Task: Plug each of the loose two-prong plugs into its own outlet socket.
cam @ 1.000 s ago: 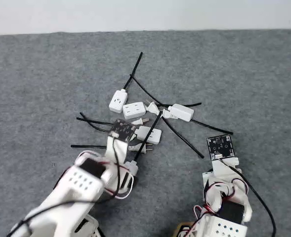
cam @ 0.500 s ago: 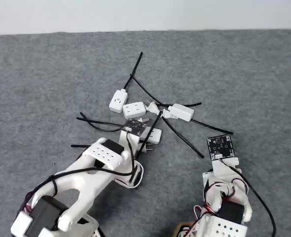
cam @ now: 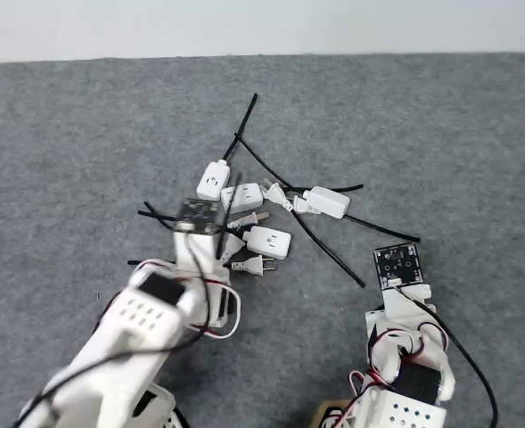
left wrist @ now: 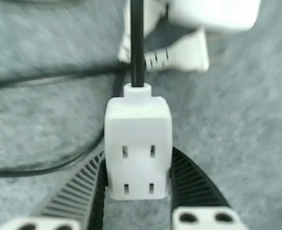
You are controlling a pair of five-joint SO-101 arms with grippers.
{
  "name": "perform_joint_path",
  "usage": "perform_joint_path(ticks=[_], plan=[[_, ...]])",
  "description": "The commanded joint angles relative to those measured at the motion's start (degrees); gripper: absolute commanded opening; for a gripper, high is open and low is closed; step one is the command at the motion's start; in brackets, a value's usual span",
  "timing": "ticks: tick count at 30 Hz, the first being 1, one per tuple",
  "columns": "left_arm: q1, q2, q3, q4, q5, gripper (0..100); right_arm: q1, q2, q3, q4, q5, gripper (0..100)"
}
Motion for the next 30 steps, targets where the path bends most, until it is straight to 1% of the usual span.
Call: perform_joint_path(ticks=[1, 4, 7, 10, 14, 17, 21, 23, 24, 27, 29, 30], plan=[[-0.8, -20.9, 6.0, 0.7, 0.8, 1, 0.6, -0.7, 0.9, -0.9, 1.0, 1.5], [-0.8, -25.8, 8.2, 1.1, 1.0, 2, 0.6, -0.7, 0.9, -0.8, 1.0, 1.5], [-0.8, -22.2, 8.2, -1.1, 1.2, 2, 0.6, -0.7, 0.9, -0.8, 1.0, 1.6], [-0.5, -14.3, 7.8, -4.2, 1.3, 2, 0.6, -0.7, 0.9, -0.8, 1.0, 1.6], [3.5, -2.0, 5.1, -6.9, 2.4, 2, 0.6, -0.7, 0.9, -0.8, 1.0, 1.7], [5.4, 6.9, 0.6, -6.9, 6.2, 2, 0.6, -0.7, 0.9, -0.8, 1.0, 1.7], [6.4, 17.4, -5.1, -7.2, 7.3, 2, 0.6, -0.7, 0.9, -0.8, 1.0, 1.7], [6.2, 22.0, -8.1, -7.2, 7.4, 6, 0.6, -0.7, 0.9, -0.8, 1.0, 1.7], [6.2, 23.8, -9.5, -7.1, 8.2, 11, 0.6, -0.7, 0.9, -0.8, 1.0, 1.7], [6.2, 28.0, -11.8, -6.9, 13.7, 29, 0.6, -0.7, 0.9, -0.8, 1.0, 1.7], [6.1, 28.2, -12.0, -7.2, 14.2, 39, 0.6, -0.7, 0.9, -0.8, 1.0, 1.7], [6.1, 28.0, -12.0, -7.0, 14.2, 43, 0.6, -0.7, 0.9, -0.8, 1.0, 1.6]])
